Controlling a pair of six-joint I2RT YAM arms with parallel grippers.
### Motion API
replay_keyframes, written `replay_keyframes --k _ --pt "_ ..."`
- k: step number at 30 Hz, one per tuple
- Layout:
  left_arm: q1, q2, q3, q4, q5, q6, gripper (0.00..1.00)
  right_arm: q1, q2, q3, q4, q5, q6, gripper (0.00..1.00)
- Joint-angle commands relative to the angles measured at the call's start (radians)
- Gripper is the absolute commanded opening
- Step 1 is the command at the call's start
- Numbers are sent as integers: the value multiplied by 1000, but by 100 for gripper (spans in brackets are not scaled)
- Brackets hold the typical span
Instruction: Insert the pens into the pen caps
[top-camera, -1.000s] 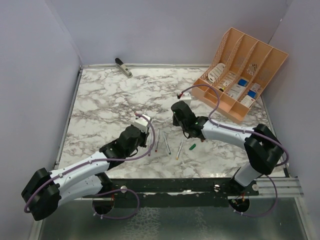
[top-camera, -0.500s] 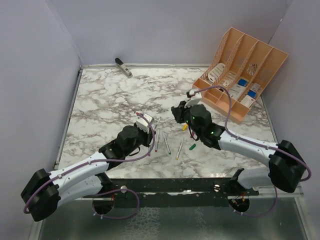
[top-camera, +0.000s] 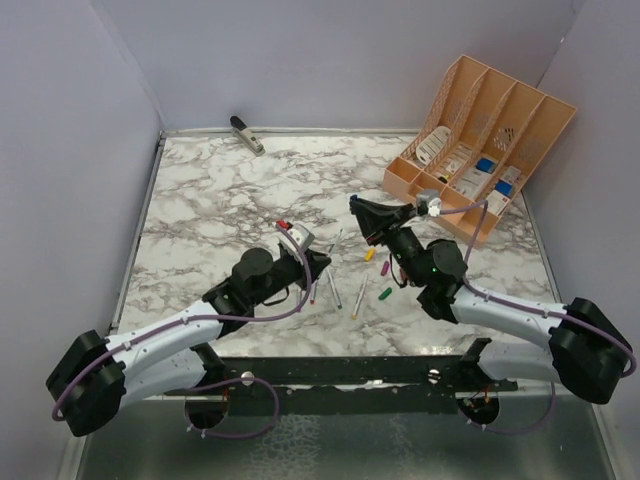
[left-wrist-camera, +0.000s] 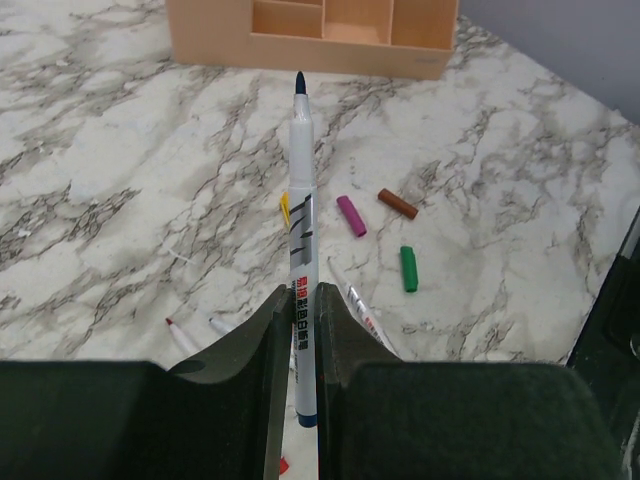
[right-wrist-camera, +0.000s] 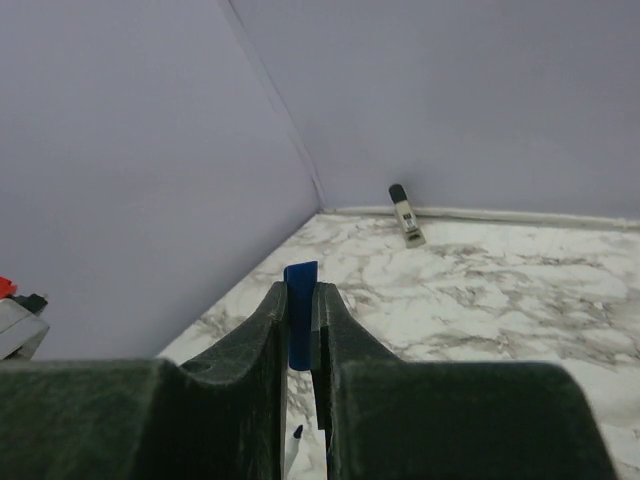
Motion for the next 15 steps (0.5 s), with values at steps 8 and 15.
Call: replay_keyframes --k 8,15 --pt "-7 2 12 250 120 -84 0 4 58 -82 491 -95 34 1" --pt "-8 -32 -30 359 132 -92 0 4 57 -112 603 -137 63 1"
